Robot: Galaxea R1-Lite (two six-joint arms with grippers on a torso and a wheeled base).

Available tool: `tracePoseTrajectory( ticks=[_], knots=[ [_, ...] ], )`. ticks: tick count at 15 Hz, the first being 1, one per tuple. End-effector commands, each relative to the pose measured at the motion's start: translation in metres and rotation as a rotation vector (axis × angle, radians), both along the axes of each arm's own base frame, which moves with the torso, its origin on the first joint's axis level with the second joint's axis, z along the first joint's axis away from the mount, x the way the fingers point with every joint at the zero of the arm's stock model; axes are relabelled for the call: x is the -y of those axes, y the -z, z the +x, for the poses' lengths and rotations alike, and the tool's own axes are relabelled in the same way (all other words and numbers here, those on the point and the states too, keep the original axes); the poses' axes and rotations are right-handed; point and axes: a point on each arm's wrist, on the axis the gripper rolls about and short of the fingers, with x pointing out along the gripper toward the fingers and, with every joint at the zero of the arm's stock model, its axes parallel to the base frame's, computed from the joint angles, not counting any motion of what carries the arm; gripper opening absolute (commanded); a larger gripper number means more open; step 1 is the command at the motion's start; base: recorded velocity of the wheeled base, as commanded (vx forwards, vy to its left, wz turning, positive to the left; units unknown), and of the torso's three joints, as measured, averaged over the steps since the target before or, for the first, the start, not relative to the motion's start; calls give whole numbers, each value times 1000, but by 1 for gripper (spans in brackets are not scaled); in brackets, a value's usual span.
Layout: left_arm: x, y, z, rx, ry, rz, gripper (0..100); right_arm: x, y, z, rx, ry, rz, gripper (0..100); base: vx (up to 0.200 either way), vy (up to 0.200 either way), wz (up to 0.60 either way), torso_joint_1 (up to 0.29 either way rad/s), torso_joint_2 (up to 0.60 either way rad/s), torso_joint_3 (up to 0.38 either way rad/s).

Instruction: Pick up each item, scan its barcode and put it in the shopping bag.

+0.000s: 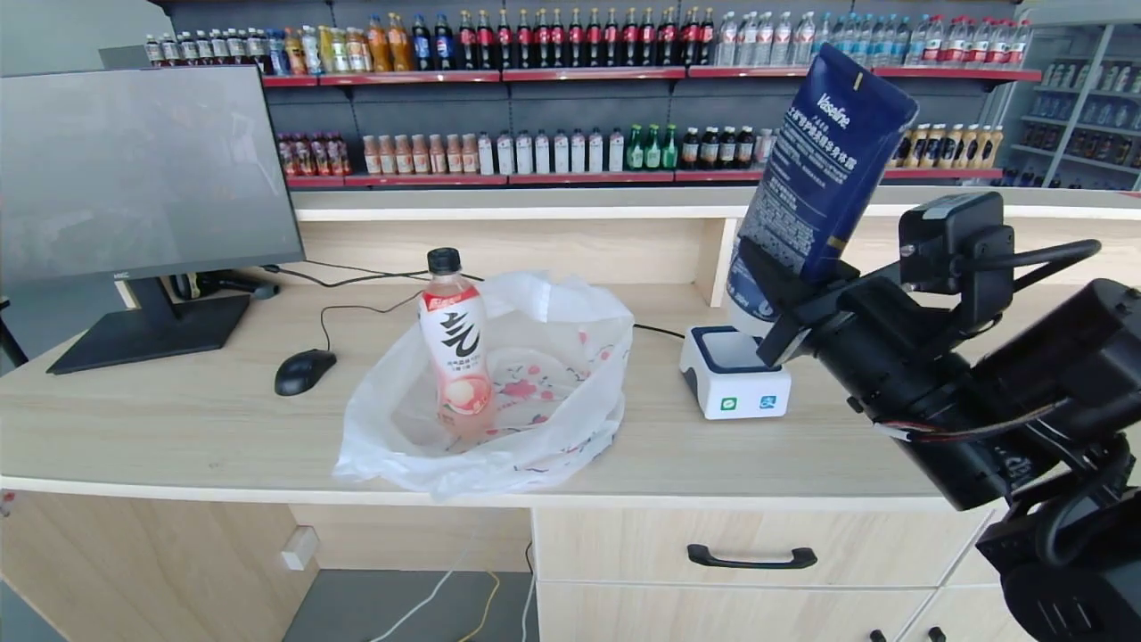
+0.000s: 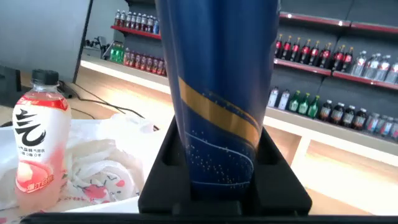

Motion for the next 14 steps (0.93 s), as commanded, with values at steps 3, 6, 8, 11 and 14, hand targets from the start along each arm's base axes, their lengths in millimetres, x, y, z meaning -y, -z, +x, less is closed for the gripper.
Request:
tracePoseTrajectory(
  ticks=[3, 6, 8, 11, 14],
  knots=[
    [0, 0, 0, 0, 2, 1, 100, 26, 7, 2, -59, 69, 51, 0, 0, 0, 0, 0, 0, 0],
    [0, 0, 0, 0, 0, 1, 100, 25, 10, 2, -73, 64, 49, 0, -67, 0, 0, 1, 1, 1],
    [0, 0, 0, 0, 0, 1, 100, 25, 12, 3, -79, 67, 48, 0, 0, 100, 0, -13, -4, 9],
    [0, 0, 0, 0, 0, 0, 100, 26, 9, 3, -71, 66, 52, 0, 0, 200, 0, 4, 1, 2],
    [0, 0, 0, 0, 0, 0, 100, 27, 10, -1, -77, 65, 49, 0, 0, 200, 0, 7, 6, 1]
  ],
)
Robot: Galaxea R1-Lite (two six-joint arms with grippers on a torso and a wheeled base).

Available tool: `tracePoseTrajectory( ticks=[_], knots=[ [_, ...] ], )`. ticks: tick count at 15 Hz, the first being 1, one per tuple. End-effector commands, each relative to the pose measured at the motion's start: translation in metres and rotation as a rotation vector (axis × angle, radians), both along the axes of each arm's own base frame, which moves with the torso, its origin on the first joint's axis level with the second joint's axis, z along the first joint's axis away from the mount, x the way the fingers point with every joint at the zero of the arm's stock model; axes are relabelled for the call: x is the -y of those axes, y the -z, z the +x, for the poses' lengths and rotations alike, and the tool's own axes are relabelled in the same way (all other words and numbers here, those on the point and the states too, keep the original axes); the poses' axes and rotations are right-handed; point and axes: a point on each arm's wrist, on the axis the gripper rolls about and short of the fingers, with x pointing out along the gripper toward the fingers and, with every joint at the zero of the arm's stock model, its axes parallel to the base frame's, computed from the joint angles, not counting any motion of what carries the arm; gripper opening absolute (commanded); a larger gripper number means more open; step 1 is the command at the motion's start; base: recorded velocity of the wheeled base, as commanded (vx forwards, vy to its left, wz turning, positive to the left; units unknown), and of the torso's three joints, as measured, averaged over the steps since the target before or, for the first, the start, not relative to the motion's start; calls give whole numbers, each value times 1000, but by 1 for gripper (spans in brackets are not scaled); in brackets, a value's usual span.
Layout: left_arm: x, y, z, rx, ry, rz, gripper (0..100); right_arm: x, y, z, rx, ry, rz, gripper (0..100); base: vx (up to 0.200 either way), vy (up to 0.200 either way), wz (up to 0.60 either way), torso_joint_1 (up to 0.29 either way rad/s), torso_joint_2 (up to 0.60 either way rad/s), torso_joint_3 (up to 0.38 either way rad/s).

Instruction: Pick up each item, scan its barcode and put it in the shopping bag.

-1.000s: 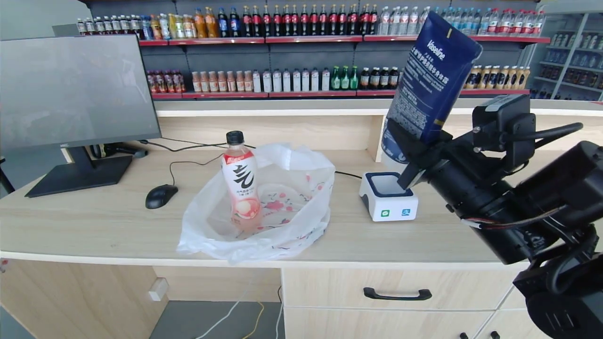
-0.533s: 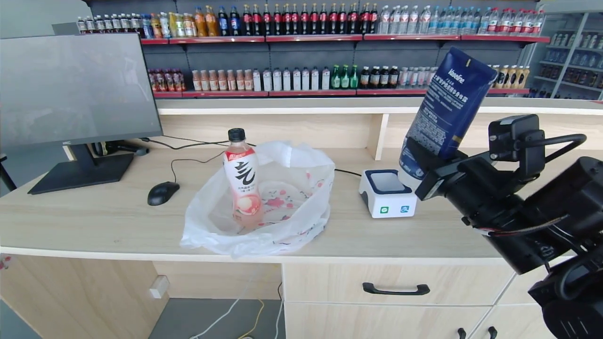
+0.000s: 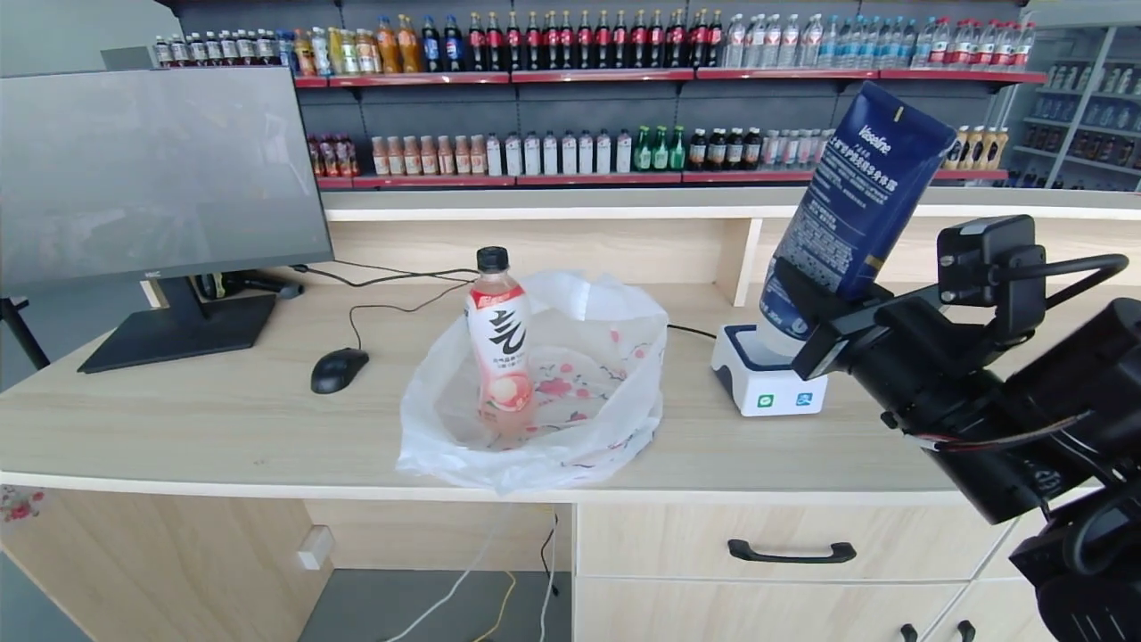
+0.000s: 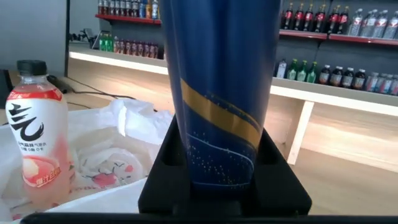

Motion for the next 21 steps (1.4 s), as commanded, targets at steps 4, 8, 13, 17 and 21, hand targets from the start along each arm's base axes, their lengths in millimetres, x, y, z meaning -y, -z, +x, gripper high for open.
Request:
tracePoseTrajectory(
  ticks=[4, 8, 13, 17, 21],
  knots=[
    [0, 0, 0, 0, -1, -1, 100, 4, 0, -8, -12, -5, 16, 0, 0, 200, 0, 4, 5, 2],
    [0, 0, 0, 0, -1, -1, 100, 4, 0, -8, -11, -9, 17, 0, 0, 50, 0, -1, 1, -1],
    [0, 0, 0, 0, -1, 2, 100, 0, 2, -10, -18, -26, 13, 0, 80, 0, 0, 2, 2, 1],
    [0, 0, 0, 0, -1, 0, 100, -15, 12, -10, -52, -71, -5, 0, 150, 0, 0, -4, -2, 4],
    [0, 0, 0, 0, 0, 2, 100, -29, 36, 5, -122, -89, -46, 0, 0, 0, 0, 0, 0, 0]
  ],
)
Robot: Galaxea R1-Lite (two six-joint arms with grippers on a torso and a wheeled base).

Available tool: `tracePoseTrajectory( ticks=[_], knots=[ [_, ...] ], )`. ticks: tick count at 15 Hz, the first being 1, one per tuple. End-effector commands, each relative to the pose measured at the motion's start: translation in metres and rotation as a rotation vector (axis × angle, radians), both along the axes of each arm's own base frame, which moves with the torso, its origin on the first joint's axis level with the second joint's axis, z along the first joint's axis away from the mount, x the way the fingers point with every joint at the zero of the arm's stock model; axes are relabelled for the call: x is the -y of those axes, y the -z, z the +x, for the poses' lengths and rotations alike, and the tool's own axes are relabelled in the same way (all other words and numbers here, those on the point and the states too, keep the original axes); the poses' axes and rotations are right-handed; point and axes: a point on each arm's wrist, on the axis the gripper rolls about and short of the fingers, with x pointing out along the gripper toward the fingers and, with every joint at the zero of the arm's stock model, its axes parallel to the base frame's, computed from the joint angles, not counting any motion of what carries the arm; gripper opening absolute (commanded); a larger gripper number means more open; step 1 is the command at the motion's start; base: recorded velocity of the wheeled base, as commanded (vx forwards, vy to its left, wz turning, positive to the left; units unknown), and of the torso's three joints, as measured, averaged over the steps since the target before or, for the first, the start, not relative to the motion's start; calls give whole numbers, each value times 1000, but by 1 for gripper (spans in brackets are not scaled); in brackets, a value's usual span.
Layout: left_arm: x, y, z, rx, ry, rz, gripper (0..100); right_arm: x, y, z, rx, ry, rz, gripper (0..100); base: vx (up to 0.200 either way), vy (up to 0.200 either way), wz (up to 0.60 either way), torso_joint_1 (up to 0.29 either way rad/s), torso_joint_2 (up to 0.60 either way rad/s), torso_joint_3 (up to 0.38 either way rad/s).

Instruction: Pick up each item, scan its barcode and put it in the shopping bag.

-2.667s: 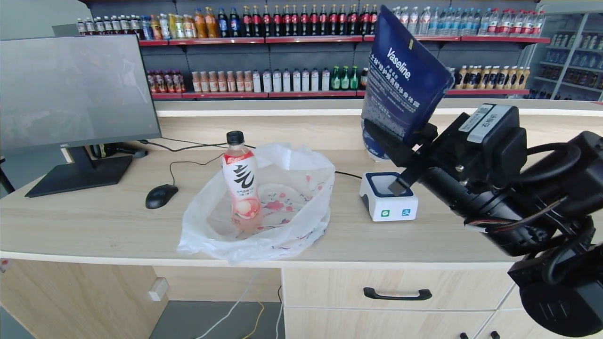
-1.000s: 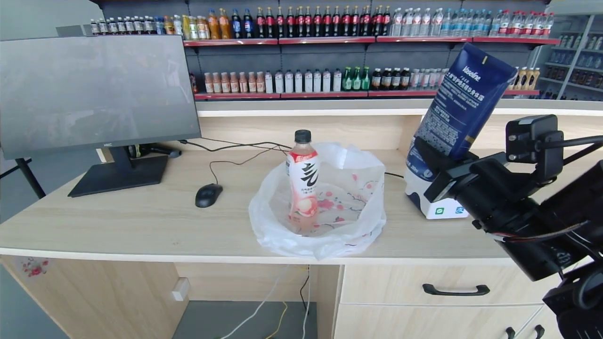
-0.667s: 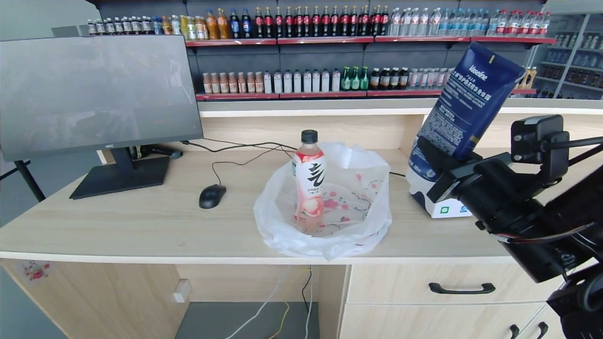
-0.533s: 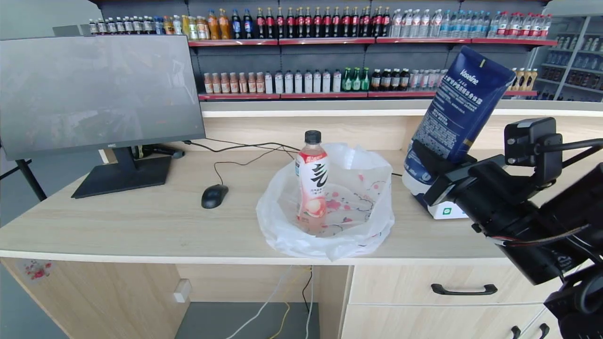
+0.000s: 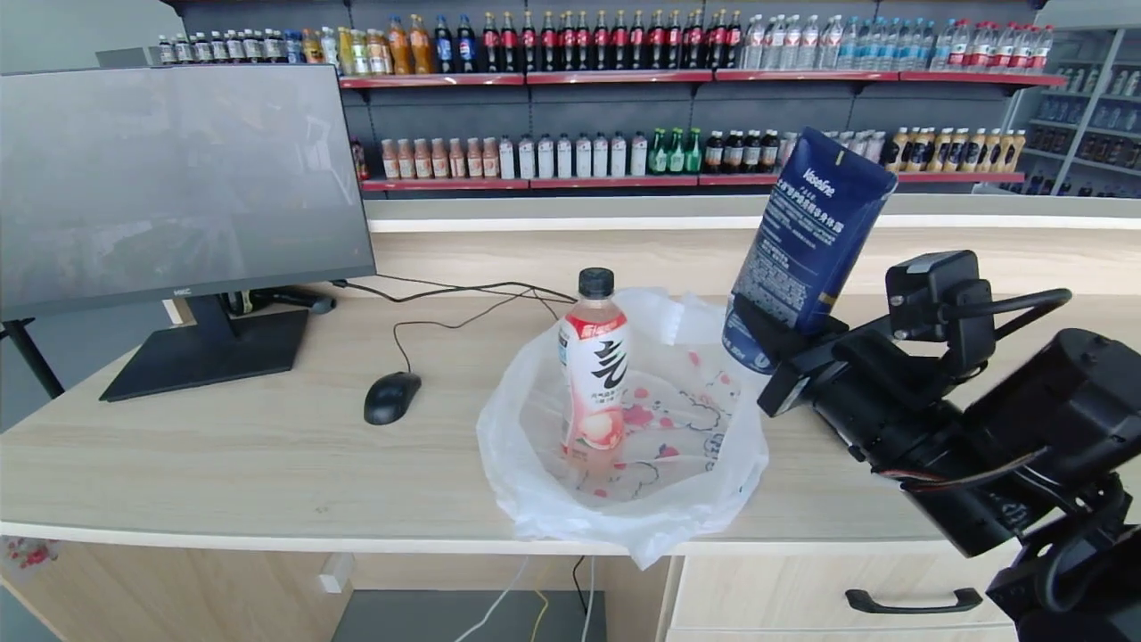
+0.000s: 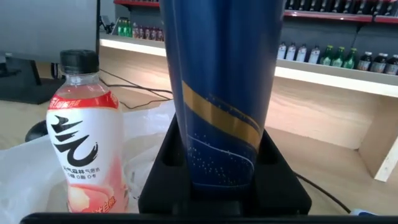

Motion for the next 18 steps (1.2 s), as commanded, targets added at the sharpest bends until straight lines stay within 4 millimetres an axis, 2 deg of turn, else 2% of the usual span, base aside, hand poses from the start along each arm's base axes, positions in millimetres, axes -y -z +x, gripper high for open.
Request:
tracePoseTrajectory(
  ticks=[1, 5, 11, 15, 18],
  knots=[
    [0, 0, 0, 0, -2, -2, 100, -19, 23, 14, -60, -29, -38, 0, 0, 0, 0, 0, 0, 0],
    [0, 0, 0, 0, -2, -2, 100, -34, 43, 32, -109, -42, -40, 0, 0, 0, 0, 0, 0, 0],
    [0, 0, 0, 0, -2, -2, 100, -11, 49, 48, -128, 44, -40, 0, 0, 0, 0, 0, 0, 0],
    [0, 0, 0, 0, -2, -3, 100, -13, 55, 55, -135, 47, -44, 0, 0, 0, 0, 0, 0, 0],
    [0, 0, 0, 0, -2, -2, 100, -15, 70, 62, -171, 54, -64, 0, 0, 0, 0, 0, 0, 0]
  ],
)
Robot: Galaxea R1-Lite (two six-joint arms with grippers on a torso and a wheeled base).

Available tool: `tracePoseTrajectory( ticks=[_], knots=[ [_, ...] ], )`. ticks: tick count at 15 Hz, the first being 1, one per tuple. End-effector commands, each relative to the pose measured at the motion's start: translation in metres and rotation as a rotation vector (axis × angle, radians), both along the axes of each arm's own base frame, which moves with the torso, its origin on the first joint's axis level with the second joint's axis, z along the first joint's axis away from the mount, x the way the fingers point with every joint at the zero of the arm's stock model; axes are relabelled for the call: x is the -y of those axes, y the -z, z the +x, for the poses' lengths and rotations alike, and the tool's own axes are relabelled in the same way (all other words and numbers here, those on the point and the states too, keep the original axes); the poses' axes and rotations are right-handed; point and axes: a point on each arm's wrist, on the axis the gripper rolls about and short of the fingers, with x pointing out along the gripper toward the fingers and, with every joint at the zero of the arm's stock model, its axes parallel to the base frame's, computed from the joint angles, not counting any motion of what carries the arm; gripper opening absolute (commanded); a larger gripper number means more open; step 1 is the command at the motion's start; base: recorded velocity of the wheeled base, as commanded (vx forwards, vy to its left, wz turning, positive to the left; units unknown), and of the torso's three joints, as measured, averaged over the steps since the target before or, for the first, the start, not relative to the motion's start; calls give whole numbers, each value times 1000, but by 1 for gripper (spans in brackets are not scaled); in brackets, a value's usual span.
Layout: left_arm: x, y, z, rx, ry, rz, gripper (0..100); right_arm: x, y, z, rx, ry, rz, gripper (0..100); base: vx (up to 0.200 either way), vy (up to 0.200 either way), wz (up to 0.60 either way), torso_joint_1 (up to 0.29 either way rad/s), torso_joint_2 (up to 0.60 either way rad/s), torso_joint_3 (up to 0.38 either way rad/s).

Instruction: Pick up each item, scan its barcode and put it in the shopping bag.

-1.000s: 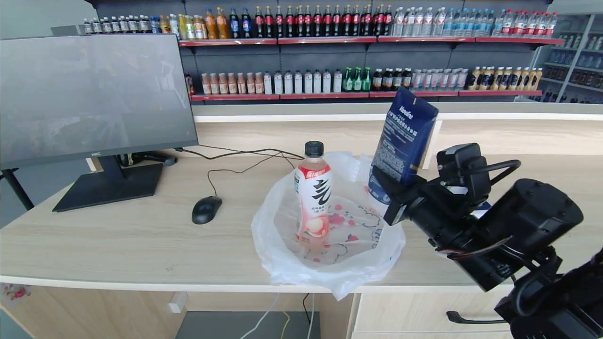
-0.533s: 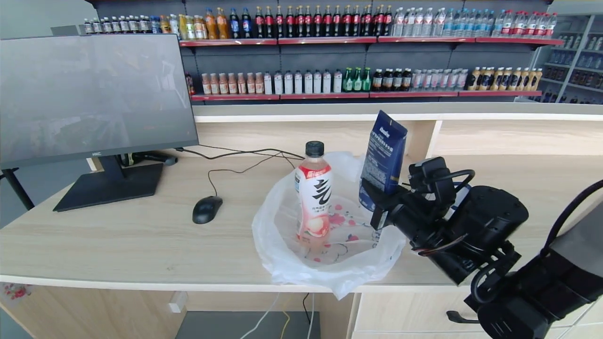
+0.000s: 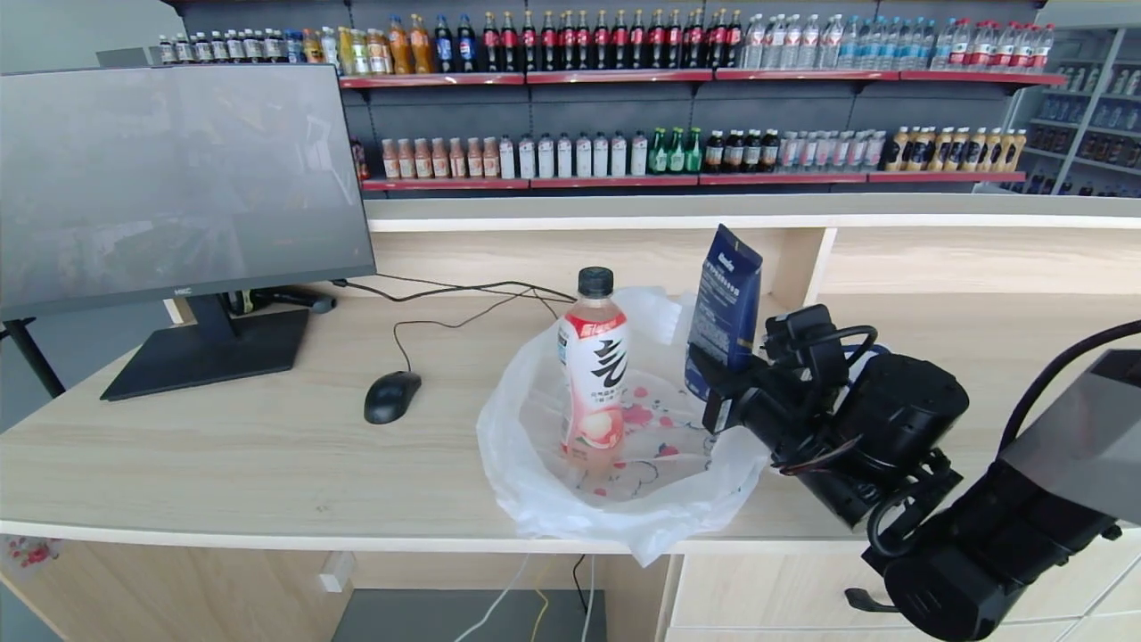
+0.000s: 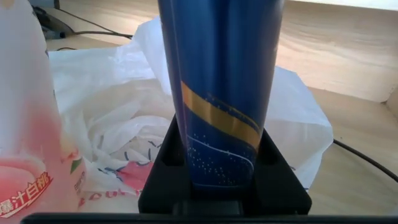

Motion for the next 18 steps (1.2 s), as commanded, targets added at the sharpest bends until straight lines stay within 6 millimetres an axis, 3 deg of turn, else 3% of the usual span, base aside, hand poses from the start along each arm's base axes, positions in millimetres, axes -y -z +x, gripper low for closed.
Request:
tracePoseTrajectory(
  ticks=[1, 6, 18],
  knots=[
    [0, 0, 0, 0, -1, 0, 100, 2, 15, 7, -36, 15, -20, 0, 0, 0, 0, 0, 0, 0],
    [0, 0, 0, 0, -1, -1, 100, -1, 28, 11, -68, 12, -39, 0, 0, 0, 0, 0, 0, 0],
    [0, 0, 0, 0, -1, 0, 100, -1, 34, 6, -92, 4, -54, 0, 0, 0, 0, 0, 0, 0]
  ],
)
